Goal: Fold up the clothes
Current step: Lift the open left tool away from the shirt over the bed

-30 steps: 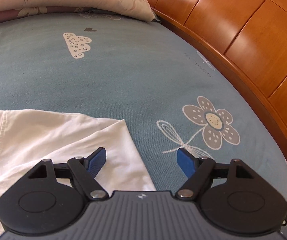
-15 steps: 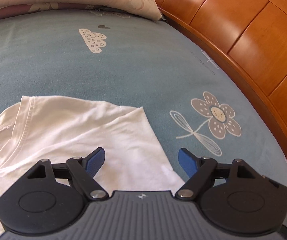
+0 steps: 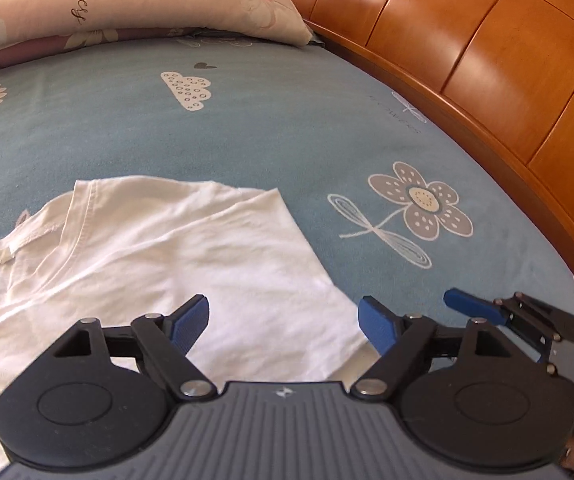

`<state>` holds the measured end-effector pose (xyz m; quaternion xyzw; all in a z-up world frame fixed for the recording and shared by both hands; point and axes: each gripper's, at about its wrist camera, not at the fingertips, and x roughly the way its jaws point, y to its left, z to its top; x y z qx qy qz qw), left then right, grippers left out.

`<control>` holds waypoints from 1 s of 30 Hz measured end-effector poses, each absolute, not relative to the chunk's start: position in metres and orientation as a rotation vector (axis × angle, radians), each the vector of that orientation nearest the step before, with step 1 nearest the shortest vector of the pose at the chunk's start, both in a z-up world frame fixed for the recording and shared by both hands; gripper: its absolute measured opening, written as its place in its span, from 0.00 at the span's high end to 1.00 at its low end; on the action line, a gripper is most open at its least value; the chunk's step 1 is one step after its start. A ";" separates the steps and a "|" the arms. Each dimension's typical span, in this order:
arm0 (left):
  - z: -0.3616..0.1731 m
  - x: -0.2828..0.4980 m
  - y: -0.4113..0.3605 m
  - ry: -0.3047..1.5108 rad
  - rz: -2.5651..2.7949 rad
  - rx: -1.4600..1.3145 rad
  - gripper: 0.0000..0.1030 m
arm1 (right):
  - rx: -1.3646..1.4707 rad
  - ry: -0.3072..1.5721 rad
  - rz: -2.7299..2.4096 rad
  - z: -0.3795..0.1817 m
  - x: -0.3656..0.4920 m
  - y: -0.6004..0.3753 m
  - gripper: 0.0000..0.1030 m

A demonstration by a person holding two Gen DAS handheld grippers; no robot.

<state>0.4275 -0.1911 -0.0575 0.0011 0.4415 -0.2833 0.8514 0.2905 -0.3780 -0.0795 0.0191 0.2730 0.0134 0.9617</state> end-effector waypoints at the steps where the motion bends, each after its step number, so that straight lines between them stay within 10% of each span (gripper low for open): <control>1: -0.063 0.422 -0.187 0.950 -0.579 0.005 0.20 | 0.041 0.553 0.024 -0.079 0.290 -0.379 0.52; 30: -0.022 0.347 -0.114 1.076 -0.394 0.002 0.17 | 0.120 0.534 0.072 -0.049 0.278 -0.363 0.47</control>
